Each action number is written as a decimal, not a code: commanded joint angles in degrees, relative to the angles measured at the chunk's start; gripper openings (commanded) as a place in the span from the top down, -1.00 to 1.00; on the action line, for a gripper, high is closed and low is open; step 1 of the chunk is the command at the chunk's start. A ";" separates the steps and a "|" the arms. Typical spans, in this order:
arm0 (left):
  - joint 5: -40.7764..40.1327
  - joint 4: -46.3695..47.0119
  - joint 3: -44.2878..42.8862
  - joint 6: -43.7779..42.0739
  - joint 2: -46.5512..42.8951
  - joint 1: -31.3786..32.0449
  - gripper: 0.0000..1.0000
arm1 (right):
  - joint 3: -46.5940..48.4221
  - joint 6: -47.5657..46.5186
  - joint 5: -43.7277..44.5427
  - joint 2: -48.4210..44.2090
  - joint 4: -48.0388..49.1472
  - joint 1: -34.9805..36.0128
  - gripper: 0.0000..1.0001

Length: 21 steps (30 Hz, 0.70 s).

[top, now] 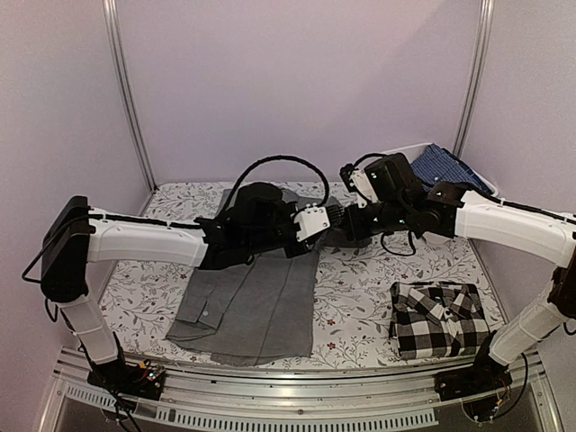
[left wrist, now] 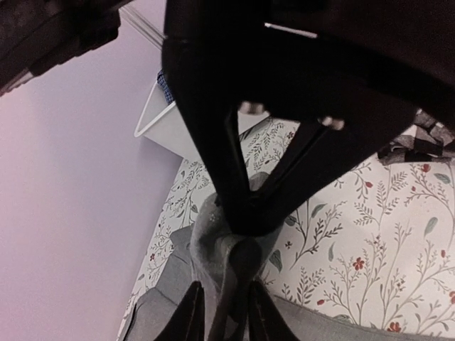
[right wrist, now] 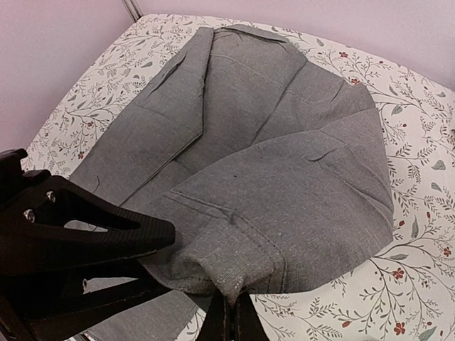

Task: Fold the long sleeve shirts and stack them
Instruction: Pass from the right arm to the left

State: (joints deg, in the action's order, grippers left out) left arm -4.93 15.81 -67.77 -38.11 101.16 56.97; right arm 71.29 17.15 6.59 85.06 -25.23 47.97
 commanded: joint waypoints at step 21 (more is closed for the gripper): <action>-7.16 -1.03 -5.90 18.87 0.91 -6.83 1.00 | -4.16 4.18 3.99 -5.84 6.73 0.29 -0.02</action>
State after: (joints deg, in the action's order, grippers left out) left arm -8.32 15.51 -71.46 -25.26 103.85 53.63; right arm 69.10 20.51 7.64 83.29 -21.39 47.92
